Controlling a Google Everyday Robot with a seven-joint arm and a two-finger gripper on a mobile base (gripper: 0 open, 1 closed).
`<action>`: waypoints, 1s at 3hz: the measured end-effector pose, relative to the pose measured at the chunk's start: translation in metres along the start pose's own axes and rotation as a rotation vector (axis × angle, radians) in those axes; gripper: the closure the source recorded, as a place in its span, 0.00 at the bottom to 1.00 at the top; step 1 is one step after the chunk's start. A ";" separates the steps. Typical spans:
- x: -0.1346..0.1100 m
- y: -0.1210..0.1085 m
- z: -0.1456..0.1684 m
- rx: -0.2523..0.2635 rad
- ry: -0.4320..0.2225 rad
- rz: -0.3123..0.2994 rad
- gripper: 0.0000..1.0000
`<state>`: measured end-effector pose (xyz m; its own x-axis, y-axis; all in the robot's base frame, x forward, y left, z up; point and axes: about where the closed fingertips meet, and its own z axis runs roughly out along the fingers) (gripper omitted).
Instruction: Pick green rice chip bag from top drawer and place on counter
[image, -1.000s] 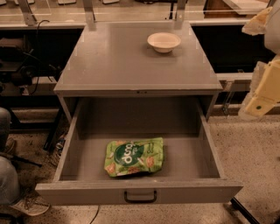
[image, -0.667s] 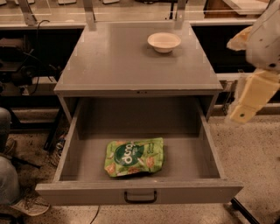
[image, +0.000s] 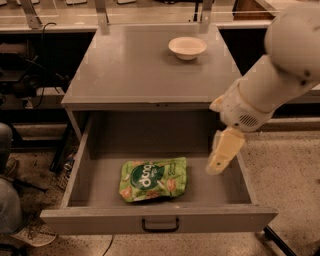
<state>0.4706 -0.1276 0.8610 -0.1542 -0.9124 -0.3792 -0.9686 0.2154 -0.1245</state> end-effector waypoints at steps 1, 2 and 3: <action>-0.005 0.008 0.063 -0.028 -0.019 0.040 0.00; -0.005 0.008 0.063 -0.028 -0.019 0.040 0.00; -0.013 0.002 0.100 -0.074 -0.031 0.005 0.00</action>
Offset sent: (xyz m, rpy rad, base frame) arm 0.0040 0.0238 -0.0469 0.0238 0.0360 -0.0169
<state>0.4901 -0.0806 0.7738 -0.1540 -0.8997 -0.4084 -0.9797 0.1928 -0.0553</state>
